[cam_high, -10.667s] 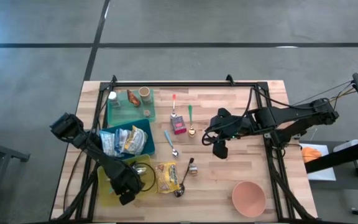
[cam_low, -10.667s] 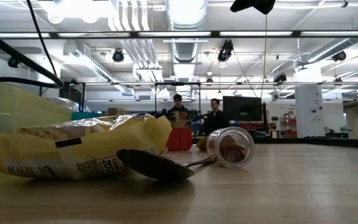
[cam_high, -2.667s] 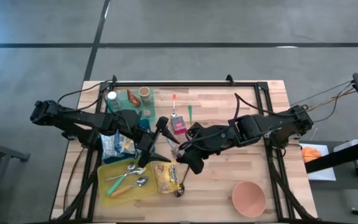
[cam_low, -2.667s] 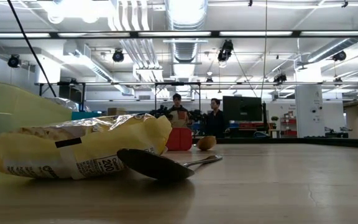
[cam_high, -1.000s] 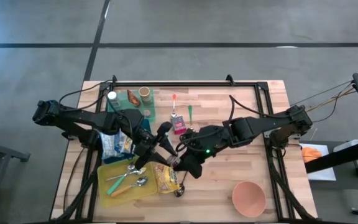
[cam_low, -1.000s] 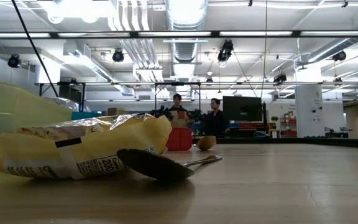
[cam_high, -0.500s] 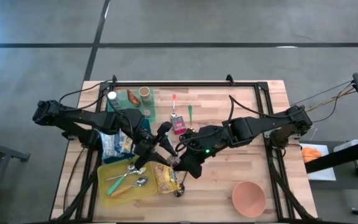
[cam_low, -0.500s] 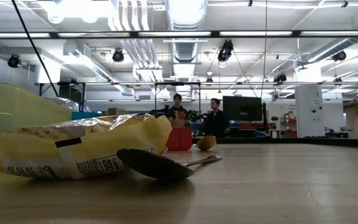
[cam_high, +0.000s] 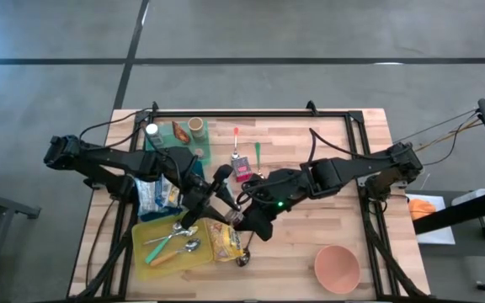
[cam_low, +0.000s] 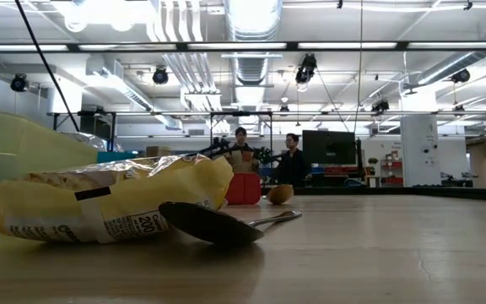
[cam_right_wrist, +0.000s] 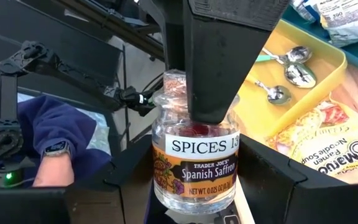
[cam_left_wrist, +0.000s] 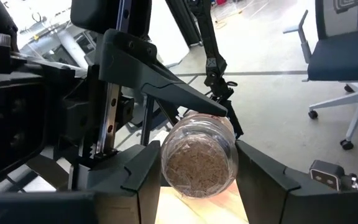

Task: Pick & Place Food Item
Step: Put the brown seasoning bottle into the light blue bin

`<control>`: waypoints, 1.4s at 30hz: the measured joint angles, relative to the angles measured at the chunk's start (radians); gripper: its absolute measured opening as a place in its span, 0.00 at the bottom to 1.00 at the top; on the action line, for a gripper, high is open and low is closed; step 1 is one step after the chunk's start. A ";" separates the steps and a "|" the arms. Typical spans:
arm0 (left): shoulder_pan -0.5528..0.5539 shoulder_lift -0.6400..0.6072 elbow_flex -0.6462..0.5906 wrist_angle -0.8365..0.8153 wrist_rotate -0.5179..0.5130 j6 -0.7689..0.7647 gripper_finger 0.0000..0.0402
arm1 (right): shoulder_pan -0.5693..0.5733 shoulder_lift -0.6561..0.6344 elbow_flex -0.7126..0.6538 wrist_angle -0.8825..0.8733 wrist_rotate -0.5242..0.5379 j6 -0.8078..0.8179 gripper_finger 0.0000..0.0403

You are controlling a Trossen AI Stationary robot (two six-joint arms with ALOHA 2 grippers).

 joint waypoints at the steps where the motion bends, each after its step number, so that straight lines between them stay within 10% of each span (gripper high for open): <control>1: 0.000 0.000 0.000 -0.003 0.000 -0.004 0.42 | 0.000 0.000 0.000 -0.001 -0.003 -0.001 0.50; 11: 0.000 0.000 0.000 -0.010 -0.005 -0.026 0.42 | -0.004 0.000 -0.005 -0.002 -0.014 0.008 0.52; 24: 0.000 -0.001 -0.002 -0.100 -0.016 -0.059 0.42 | -0.003 -0.002 -0.005 -0.013 -0.013 -0.019 0.94; 42: 0.209 -0.010 0.161 -0.709 -0.233 -0.446 0.42 | 0.000 -0.082 -0.004 -0.165 0.200 -0.057 0.95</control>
